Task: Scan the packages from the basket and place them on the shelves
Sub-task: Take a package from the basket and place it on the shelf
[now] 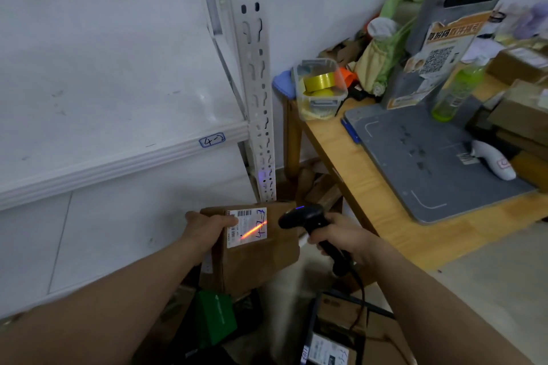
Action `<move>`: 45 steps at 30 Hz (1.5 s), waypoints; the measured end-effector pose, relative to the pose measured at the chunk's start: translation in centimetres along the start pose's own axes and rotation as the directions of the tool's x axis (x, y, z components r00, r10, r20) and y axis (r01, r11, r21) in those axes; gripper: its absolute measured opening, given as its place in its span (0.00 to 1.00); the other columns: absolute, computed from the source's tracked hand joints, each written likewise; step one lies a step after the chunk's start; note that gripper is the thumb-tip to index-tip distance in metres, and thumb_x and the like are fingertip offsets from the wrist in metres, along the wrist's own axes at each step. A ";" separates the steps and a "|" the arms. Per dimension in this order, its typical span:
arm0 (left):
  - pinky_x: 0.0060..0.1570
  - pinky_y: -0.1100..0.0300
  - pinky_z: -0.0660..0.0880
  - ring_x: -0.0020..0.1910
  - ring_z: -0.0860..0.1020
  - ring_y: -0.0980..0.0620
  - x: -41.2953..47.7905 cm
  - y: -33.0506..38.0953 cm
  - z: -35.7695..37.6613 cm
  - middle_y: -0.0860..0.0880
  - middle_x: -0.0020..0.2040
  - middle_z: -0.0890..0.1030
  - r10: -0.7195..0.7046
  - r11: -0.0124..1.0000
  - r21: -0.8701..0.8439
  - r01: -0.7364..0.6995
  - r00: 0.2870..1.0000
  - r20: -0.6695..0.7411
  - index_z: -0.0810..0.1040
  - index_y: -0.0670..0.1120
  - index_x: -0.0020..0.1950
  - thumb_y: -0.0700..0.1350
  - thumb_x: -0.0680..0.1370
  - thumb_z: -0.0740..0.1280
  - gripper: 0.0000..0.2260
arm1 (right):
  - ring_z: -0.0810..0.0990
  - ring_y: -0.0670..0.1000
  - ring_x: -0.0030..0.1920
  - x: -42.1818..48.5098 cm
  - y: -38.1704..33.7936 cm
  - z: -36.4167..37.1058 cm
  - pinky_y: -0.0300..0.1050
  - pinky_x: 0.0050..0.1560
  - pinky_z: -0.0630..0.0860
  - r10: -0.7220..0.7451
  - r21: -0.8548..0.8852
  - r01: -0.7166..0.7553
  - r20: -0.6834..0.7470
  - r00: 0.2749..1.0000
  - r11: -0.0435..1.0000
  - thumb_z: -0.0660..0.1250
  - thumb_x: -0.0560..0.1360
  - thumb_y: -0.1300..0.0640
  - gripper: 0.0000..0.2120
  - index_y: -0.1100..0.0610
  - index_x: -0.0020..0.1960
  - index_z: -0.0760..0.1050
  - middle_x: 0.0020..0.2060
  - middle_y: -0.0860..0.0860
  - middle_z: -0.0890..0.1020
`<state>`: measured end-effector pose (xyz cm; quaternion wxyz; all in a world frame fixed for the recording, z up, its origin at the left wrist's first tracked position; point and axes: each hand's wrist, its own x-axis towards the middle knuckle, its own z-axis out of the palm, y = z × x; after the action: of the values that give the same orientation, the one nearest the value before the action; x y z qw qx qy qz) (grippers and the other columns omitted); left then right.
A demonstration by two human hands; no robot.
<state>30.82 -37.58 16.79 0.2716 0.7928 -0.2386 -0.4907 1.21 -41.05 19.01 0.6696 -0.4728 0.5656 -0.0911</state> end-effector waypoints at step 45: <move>0.54 0.43 0.81 0.49 0.83 0.41 -2.6 1.1 3.4 0.41 0.53 0.80 0.052 0.998 0.022 -0.055 0.990 0.132 0.54 0.48 0.64 0.42 0.71 0.78 0.35 | 0.81 0.55 0.44 1.9 2.2 -8.1 0.49 0.41 0.79 -0.039 -0.414 -0.272 -0.605 0.795 0.869 0.67 0.77 0.59 0.09 0.59 0.57 0.75 0.42 0.55 0.80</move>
<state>26.52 -37.36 17.95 0.2585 0.7553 -0.2835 -0.5313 -5.89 -45.46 16.83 0.3232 -0.5338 0.7799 -0.0486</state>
